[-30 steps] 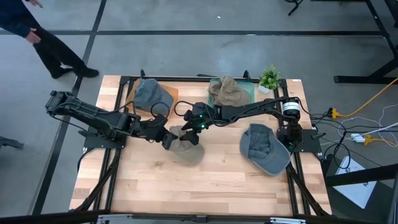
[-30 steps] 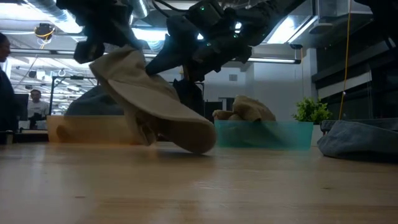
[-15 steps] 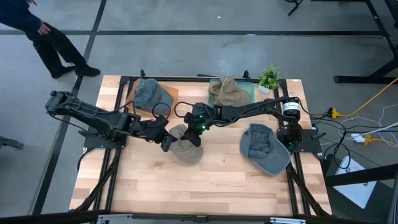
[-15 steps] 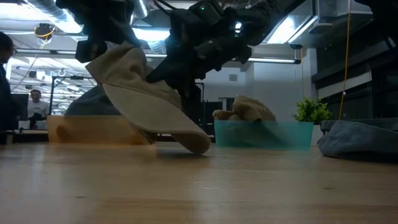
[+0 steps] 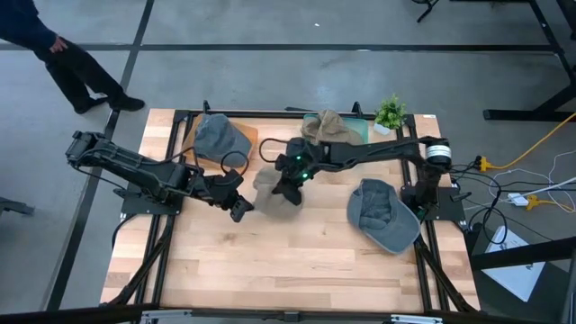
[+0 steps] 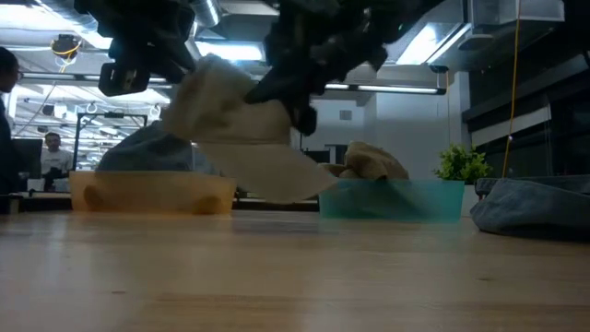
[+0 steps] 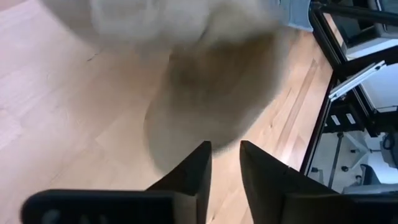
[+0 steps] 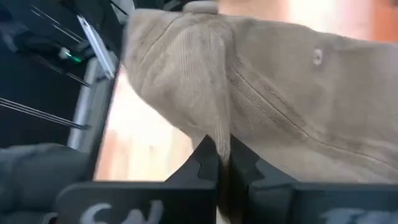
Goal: Pick & Place hat
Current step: Put the brown cap into the green bin
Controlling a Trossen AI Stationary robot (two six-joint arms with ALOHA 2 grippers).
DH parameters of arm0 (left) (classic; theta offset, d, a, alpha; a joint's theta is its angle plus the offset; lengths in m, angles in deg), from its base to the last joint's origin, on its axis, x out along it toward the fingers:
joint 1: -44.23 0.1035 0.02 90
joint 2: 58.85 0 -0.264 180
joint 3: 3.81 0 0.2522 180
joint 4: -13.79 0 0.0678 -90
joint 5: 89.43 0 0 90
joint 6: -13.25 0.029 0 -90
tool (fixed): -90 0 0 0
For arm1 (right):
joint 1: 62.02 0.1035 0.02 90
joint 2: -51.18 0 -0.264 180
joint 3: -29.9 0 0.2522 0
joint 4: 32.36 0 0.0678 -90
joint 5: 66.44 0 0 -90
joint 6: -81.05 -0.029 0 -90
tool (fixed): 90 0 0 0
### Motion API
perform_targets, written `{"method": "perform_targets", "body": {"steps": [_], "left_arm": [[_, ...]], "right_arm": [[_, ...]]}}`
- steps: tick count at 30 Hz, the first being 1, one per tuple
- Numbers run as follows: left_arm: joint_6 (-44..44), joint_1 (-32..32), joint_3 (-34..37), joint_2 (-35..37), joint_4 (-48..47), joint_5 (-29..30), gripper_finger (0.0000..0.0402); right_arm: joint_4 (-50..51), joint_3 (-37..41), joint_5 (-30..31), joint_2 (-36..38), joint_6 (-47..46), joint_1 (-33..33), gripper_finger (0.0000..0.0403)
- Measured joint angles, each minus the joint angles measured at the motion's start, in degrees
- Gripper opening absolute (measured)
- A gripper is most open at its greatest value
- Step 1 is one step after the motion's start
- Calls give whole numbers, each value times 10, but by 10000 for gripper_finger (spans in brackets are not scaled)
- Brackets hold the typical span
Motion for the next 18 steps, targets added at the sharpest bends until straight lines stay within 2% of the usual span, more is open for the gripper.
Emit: {"method": "perform_targets", "body": {"steps": [6,12,18], "left_arm": [[2,0,0,0,0,0,105],[3,0,0,0,-2,1,111],[3,0,0,0,-2,9,109]], "right_arm": [[94,0,55,78,66,-5,4],[156,0,102,164,105,-23,4],[226,0,213,252,159,-53,4]]}}
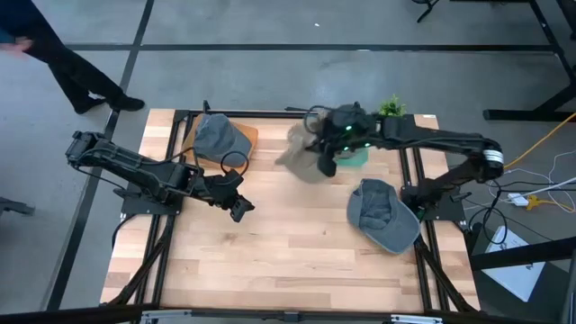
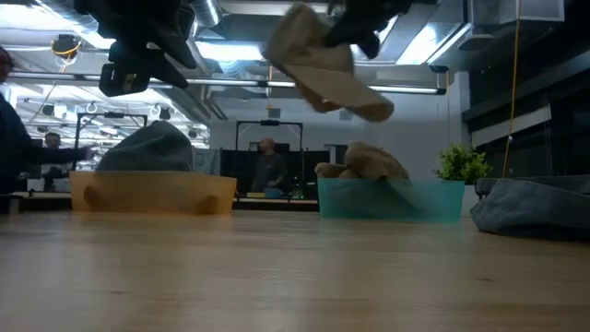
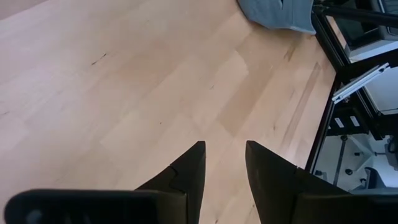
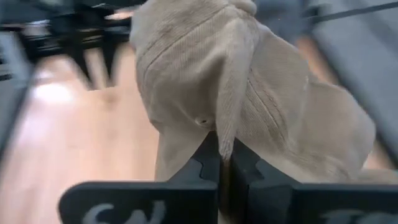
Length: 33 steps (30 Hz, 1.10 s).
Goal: Pick & Place hat
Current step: Put the brown cap into the green bin
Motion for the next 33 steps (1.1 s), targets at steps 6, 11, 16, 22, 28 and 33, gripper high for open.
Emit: {"method": "perform_targets", "body": {"steps": [6,11,16,22,28,33], "left_arm": [[0,0,0,0,0,7,111],[0,0,0,0,0,13,109],[0,0,0,0,0,13,107],[0,0,0,0,0,13,111],[0,0,0,0,0,13,111],[0,0,0,0,0,13,110]], "right_arm": [[57,0,85,50,59,-36,3],[112,0,118,59,125,-68,3],[149,0,98,59,182,-108,3],[180,0,35,59,249,-168,3],[214,0,12,59,300,-229,3],[222,9,-37,58,315,-276,3]]}}
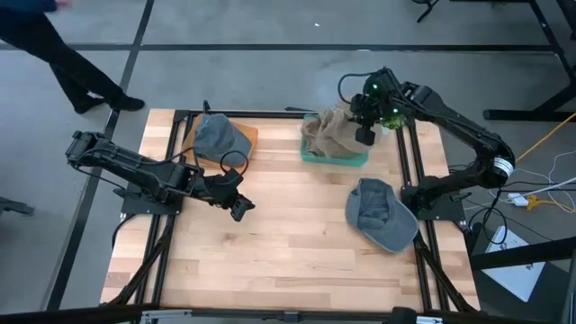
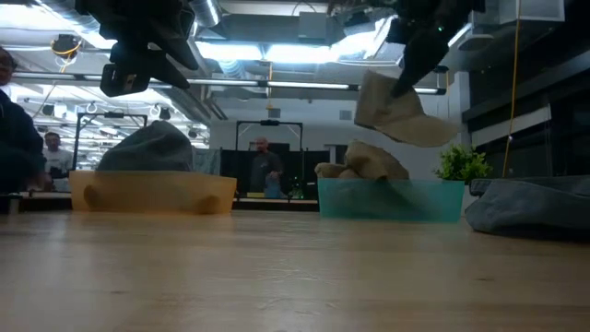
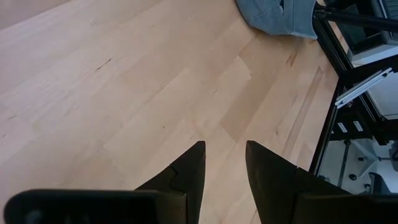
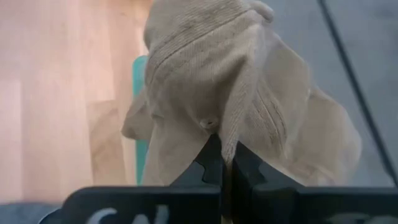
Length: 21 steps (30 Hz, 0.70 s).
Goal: Pick & Place hat
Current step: Put the brown cap into the green bin
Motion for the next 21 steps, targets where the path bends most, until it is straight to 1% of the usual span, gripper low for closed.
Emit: {"method": "perform_targets", "body": {"steps": [1,6,9,15,21], "left_arm": [[0,0,0,0,0,0,109],[-1,0,0,0,0,0,110],[-1,0,0,0,0,0,111],[0,0,0,0,0,0,108],[0,0,0,0,0,0,108]], "right_arm": [[0,6,-9,0,3,-7,3],[-6,39,-11,-1,13,-26,3],[-19,53,-32,-1,16,-26,3],[-28,63,-48,-1,22,-25,3],[-36,63,-76,-2,51,-25,3]]}}
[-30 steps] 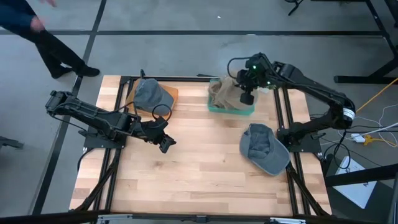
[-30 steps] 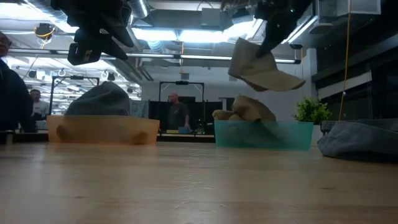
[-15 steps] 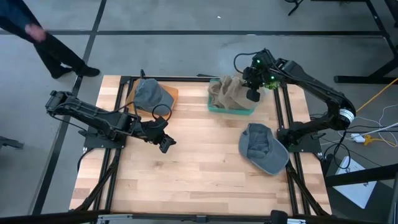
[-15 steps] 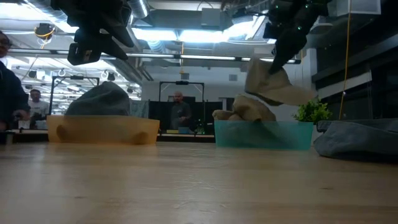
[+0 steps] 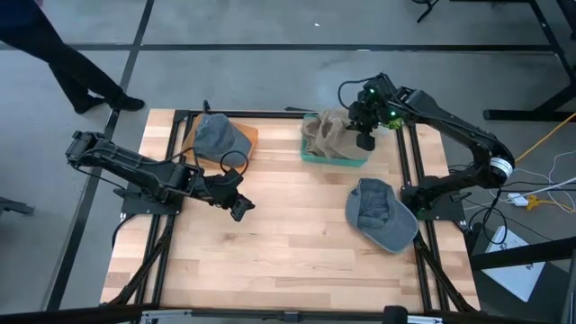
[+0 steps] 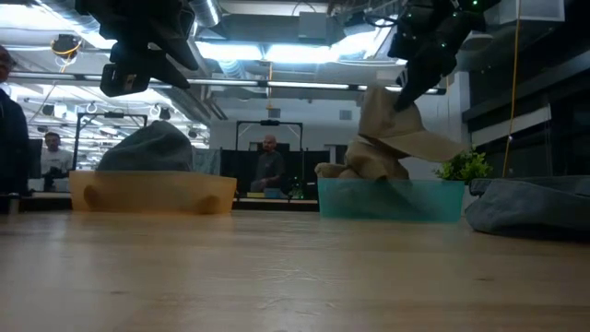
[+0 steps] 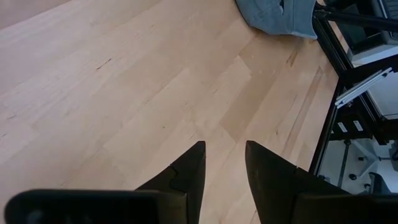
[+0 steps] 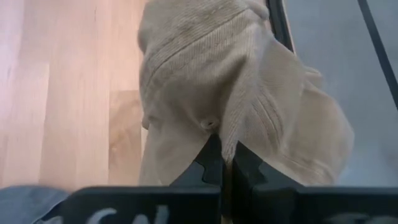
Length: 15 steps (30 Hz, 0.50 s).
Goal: Pick & Place hat
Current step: Put the brown cap into the green bin
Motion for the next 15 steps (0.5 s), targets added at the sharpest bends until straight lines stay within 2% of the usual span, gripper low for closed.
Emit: {"method": "perform_targets", "body": {"steps": [15], "left_arm": [[0,0,0,0,0,0,110]], "right_arm": [[-19,0,1,-2,38,-16,3]]}}
